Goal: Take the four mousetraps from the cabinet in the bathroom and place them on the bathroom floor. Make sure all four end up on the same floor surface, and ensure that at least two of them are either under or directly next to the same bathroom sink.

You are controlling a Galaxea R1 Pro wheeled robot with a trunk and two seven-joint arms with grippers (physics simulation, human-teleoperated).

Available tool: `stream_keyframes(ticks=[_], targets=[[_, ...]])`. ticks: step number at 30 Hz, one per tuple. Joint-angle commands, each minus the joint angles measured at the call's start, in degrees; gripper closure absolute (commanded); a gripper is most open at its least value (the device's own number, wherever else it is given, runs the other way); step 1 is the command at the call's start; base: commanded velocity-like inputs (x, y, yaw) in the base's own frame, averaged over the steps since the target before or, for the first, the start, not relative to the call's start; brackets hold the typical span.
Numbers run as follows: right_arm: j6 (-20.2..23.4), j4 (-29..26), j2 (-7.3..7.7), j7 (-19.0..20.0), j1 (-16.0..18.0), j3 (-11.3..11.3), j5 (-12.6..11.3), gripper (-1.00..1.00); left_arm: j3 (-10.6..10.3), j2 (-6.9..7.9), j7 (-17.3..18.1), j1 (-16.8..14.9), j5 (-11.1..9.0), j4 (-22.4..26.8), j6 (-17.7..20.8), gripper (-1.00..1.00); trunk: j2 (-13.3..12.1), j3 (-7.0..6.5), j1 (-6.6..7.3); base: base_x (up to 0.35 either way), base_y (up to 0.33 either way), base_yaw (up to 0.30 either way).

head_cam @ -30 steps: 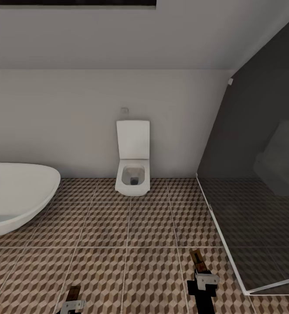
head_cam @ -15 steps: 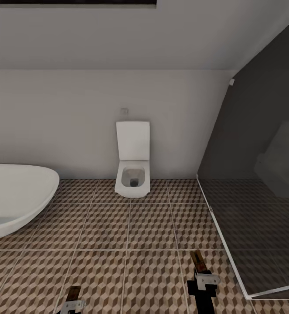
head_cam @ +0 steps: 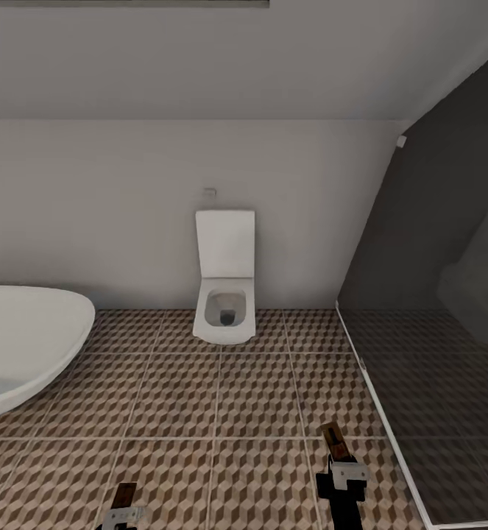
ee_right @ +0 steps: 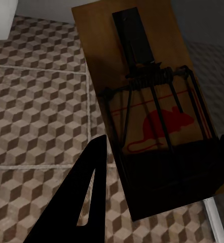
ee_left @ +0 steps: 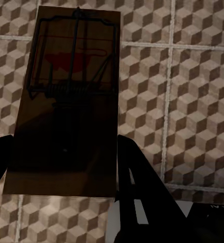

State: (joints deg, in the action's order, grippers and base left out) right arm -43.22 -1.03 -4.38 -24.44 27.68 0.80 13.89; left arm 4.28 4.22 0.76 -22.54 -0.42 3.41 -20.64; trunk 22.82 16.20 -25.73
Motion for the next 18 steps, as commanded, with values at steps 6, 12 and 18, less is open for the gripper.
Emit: stream_keyframes(ticks=[6,12,18], targets=[[0.0,0.1,-0.01,-0.5,0.1,0.1,0.4,1.00,0.4,-0.01,-0.1,0.0,0.2,-0.1,-0.2,1.00,0.1,0.09,-0.05,0.185,0.171,0.000],[0.0,0.1,-0.01,-0.5,0.1,0.1,0.4,1.00,0.4,-0.07,0.0,0.0,0.2,-0.1,-0.2,1.00,0.1,0.09,-0.05,0.087,0.061,0.000],[0.0,0.0,-0.15,-0.3,0.1,0.1,0.5,1.00,0.5,-0.13,-0.2,0.0,0.4,0.2,0.0,1.00,0.1,0.09,-0.05,0.006,0.004,0.000]])
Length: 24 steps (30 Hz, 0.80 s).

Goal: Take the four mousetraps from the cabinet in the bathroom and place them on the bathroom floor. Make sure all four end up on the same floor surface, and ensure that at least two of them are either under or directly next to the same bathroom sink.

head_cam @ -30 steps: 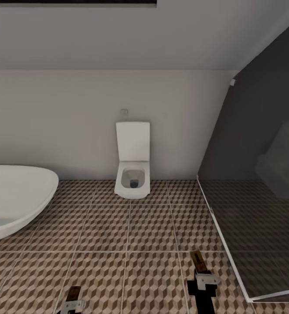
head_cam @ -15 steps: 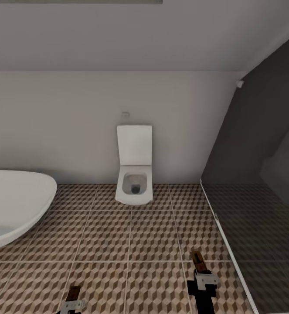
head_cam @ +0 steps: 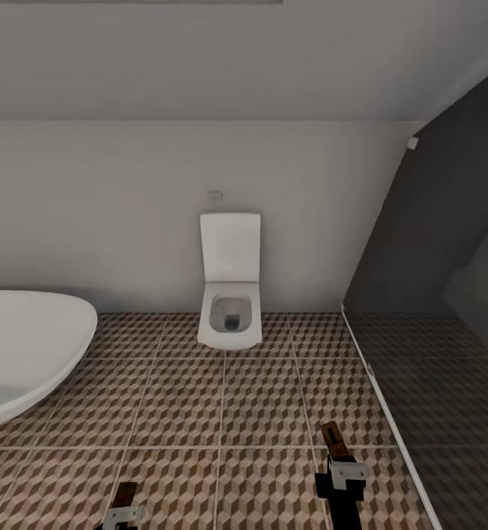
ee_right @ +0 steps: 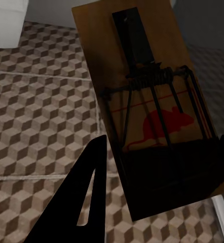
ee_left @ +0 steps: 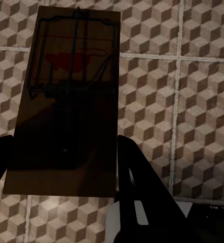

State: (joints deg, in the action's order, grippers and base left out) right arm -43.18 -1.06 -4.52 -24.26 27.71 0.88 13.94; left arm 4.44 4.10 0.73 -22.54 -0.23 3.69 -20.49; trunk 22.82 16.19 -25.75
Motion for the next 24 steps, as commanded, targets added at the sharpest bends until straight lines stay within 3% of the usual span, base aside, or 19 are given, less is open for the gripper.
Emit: stream_keyframes(ticks=[1,4,6,7,9,10,12,15,16,19,21,24], targets=[[0.0,0.0,-0.08,-0.5,0.1,0.1,0.4,1.00,0.5,-0.04,-0.2,0.0,0.2,0.2,0.0,1.00,0.1,0.10,-0.03,0.001,0.001,0.000],[0.1,-0.2,-0.31,-0.6,0.1,0.1,0.5,1.00,0.7,-0.42,-0.4,0.0,0.3,2.6,1.6,1.00,0.1,0.10,-0.03,0.000,0.000,0.000],[1.3,-0.4,-0.46,-0.6,0.1,0.1,0.7,1.00,0.7,-0.62,-0.5,0.0,0.3,7.5,6.6,1.00,0.1,0.10,-0.03,0.000,0.000,0.000],[2.8,-0.9,-0.57,-0.5,0.1,0.1,0.7,1.00,0.7,-0.67,-0.5,0.0,0.2,10.9,11.1,1.00,0.1,0.10,-0.03,0.000,0.000,0.000],[8.2,-4.3,-1.30,-0.1,0.0,0.1,0.8,1.00,0.7,-0.72,-0.5,0.0,0.2,18.6,22.0,1.00,0.1,0.10,-0.03,0.000,0.000,0.000],[9.9,-5.7,-1.56,0.1,0.0,0.1,0.8,1.00,0.7,-0.73,-0.5,-0.1,0.2,20.5,24.7,1.00,0.1,0.10,-0.03,0.000,0.000,0.000],[17.5,-12.0,-2.43,2.5,0.0,0.1,0.7,1.00,0.7,-0.82,-0.5,-0.2,0.1,27.1,33.1,1.00,0.1,0.10,-0.03,0.000,0.000,0.000],[27.9,-20.7,-2.94,8.4,0.0,0.0,0.4,1.00,0.7,-1.14,-0.6,-1.8,0.1,31.8,39.9,1.00,0.1,0.10,-0.03,0.000,0.000,0.000],[31.6,-25.0,-3.03,10.1,0.1,0.0,-0.1,1.00,0.7,-1.44,-1.0,-4.3,0.1,31.8,42.9,1.00,0.1,0.10,-0.03,0.000,0.000,0.000],[36.6,-30.3,-3.09,11.4,0.1,-0.1,-2.5,1.00,0.7,-1.81,-2.5,-9.5,0.1,28.1,46.7,1.00,0.1,0.10,-0.03,0.000,0.000,0.000],[40.6,-32.2,-3.11,11.8,0.2,-0.1,-5.0,1.00,0.7,-1.92,-3.9,-13.7,0.1,24.4,47.8,1.00,0.1,0.10,-0.03,0.000,0.000,0.000],[45.4,-33.3,-3.24,12.0,1.0,-0.1,-6.5,1.00,0.7,-1.97,-4.8,-17.0,0.2,22.2,48.4,1.00,0.1,0.10,-0.03,0.000,0.000,0.000]])
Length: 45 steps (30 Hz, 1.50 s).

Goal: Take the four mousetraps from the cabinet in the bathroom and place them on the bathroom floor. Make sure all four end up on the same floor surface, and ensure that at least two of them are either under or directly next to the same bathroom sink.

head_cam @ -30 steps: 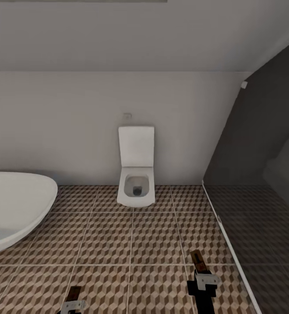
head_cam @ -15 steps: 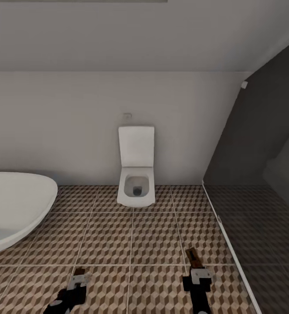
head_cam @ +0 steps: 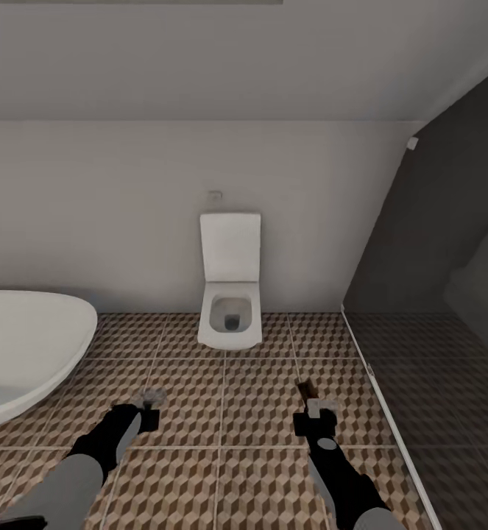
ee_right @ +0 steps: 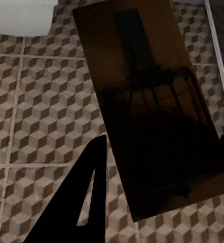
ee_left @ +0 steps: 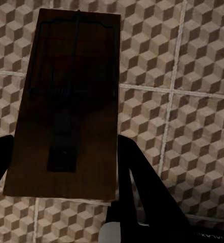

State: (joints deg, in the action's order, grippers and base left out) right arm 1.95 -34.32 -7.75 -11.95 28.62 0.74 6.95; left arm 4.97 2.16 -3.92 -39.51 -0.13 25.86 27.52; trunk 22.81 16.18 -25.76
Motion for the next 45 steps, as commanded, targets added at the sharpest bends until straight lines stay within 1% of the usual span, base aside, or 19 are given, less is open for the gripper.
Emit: stream_keyframes(ticks=[1,2,4,5,7,8,9,11,14,17,22,30,33,34,35,37,39,41,45], targets=[[1.9,-0.2,-0.24,-0.2,0.7,0.1,0.2,1.00,0.1,-0.03,-0.5,-0.7,0.2,-0.2,0.4,1.00,0.1,0.11,-0.03,0.000,0.000,0.000],[3.3,-0.3,-0.59,-0.2,1.5,0.1,0.0,1.00,0.1,-0.04,-0.8,-1.2,0.3,-0.2,0.5,1.00,0.1,0.11,-0.03,0.000,0.000,0.000],[4.6,-0.4,-1.01,-0.2,2.1,0.1,-0.2,1.00,0.1,-0.08,-1.0,-1.6,0.3,-0.2,0.3,1.00,0.1,0.11,-0.03,0.000,0.000,0.000],[5.1,-0.4,-1.23,-0.2,2.4,0.1,-0.2,1.00,0.1,-0.24,-1.0,-1.7,0.3,-0.4,-0.3,1.00,0.1,0.11,-0.03,0.000,0.000,0.000],[5.7,-0.4,-1.78,-0.3,2.6,0.1,-0.3,1.00,0.0,-0.61,-1.1,-1.8,0.2,-1.2,-2.5,1.00,0.1,0.11,-0.03,0.000,0.000,0.000],[6.3,-0.5,-2.25,-0.3,2.7,0.1,-0.3,1.00,-0.1,-0.81,-1.1,-1.9,0.1,-2.3,-4.4,1.00,0.1,0.11,-0.03,0.000,0.000,0.000],[7.1,-0.6,-2.25,-0.3,2.8,0.1,-0.3,1.00,-0.1,-0.96,-1.1,-1.9,0.2,-3.6,-6.0,1.00,0.1,0.11,-0.03,0.000,0.000,0.000],[9.8,-1.0,-2.25,-0.3,2.9,0.1,-0.3,1.00,-0.2,-1.15,-1.1,-2.0,0.2,-5.7,-7.7,1.00,0.1,0.11,-0.03,0.000,0.000,0.000],[12.6,-1.8,-2.25,-0.2,2.9,0.1,-0.3,1.00,-0.2,-1.19,-1.0,-2.0,0.3,-6.6,-8.6,1.00,0.1,0.11,-0.03,0.000,0.000,0.000],[13.7,-3.2,-2.25,-0.2,3.0,0.1,-0.3,1.00,-0.3,-1.19,-0.8,-2.0,0.2,-6.1,-8.9,1.00,0.1,0.11,-0.03,0.000,0.000,0.000],[14.1,-4.4,-2.25,-0.3,3.0,0.2,-0.2,1.00,-1.2,-1.19,-0.7,-2.0,0.2,-3.6,-9.0,1.00,0.1,0.11,-0.03,0.000,0.000,0.000],[13.8,-5.3,-2.25,-0.3,3.0,0.6,0.0,1.00,-1.5,-1.16,-0.9,-2.0,0.2,-2.8,-9.1,1.00,0.1,0.11,-0.03,0.000,0.000,0.000],[13.7,-5.8,-2.25,-0.3,3.0,2.2,0.0,1.00,-1.5,-1.09,-0.9,-2.0,0.3,-2.8,-9.1,1.00,0.1,0.11,-0.03,0.000,0.000,0.000],[13.6,-6.3,-2.25,-0.3,3.0,3.3,0.1,1.00,-1.5,-1.04,-0.9,-2.0,0.3,-2.8,-9.1,1.00,0.1,0.11,-0.03,0.000,0.000,0.000],[13.6,-6.6,-2.25,-0.3,3.0,3.9,0.1,1.00,-1.5,-1.02,-0.9,-2.0,0.3,-2.7,-9.1,1.00,0.5,0.29,-0.25,0.000,0.000,0.000],[13.6,-7.6,-2.25,-0.4,3.0,6.0,0.1,1.00,-1.5,-0.96,-0.9,-2.0,0.3,-2.7,-9.1,1.00,1.3,0.65,-0.69,0.000,0.000,0.000],[13.6,-8.1,-2.25,-0.4,3.0,7.2,0.1,1.00,-1.5,-0.94,-0.9,-2.0,0.3,-2.7,-9.1,1.00,2.1,1.01,-1.13,0.000,0.000,0.000],[13.6,-8.3,-2.25,-0.4,3.0,8.0,0.1,1.00,-1.6,-0.93,-0.9,-2.0,0.3,-2.7,-9.1,1.00,2.9,1.45,-1.56,0.000,0.000,0.000],[13.6,-8.4,-2.25,-0.4,3.0,8.4,0.1,1.00,-1.6,-0.93,-0.8,-2.0,0.3,-2.7,-9.2,1.00,4.5,2.44,-2.44,0.000,0.000,0.000]])
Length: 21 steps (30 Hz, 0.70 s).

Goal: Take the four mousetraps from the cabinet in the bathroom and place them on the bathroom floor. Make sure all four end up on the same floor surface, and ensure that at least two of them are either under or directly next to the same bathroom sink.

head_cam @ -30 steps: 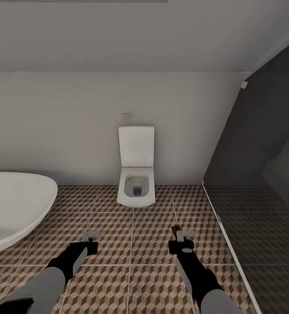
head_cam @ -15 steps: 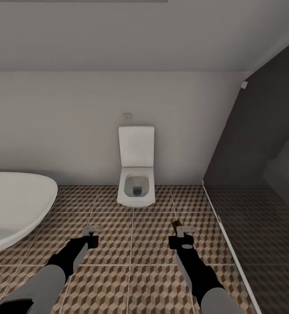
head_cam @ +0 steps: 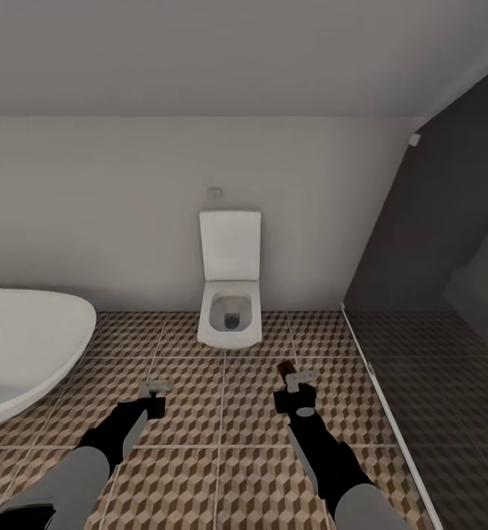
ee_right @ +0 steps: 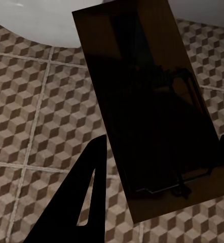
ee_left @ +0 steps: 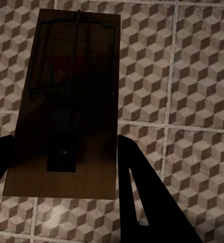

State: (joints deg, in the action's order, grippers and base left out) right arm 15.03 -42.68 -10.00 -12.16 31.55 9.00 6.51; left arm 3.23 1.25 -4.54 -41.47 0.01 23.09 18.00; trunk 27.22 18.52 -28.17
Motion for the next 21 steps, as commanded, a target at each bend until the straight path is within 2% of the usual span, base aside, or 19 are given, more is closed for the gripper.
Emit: stream_keyframes(ticks=[1,9,17,21], targets=[[0.5,-0.1,0.00,-0.2,0.0,0.1,0.5,1.00,0.1,-0.02,-0.2,0.0,0.2,0.1,0.3,1.00,0.5,0.36,-0.25,0.000,0.000,0.000],[0.5,-0.1,0.00,-0.1,0.0,0.2,0.5,1.00,0.0,-0.10,-0.1,0.2,0.1,-0.1,-7.0,1.00,3.7,2.49,-2.00,0.000,0.000,0.000],[0.5,-0.1,0.00,-0.1,0.0,0.2,0.5,1.00,0.0,-0.17,-0.1,0.2,0.1,-0.1,-8.0,1.00,6.9,4.65,-3.76,0.000,0.000,0.000],[0.5,-0.1,0.00,-0.1,0.0,0.2,0.5,1.00,-0.8,-0.19,-0.1,0.2,0.1,-0.1,-8.1,1.00,8.5,5.74,-4.64,0.000,0.000,0.000]])
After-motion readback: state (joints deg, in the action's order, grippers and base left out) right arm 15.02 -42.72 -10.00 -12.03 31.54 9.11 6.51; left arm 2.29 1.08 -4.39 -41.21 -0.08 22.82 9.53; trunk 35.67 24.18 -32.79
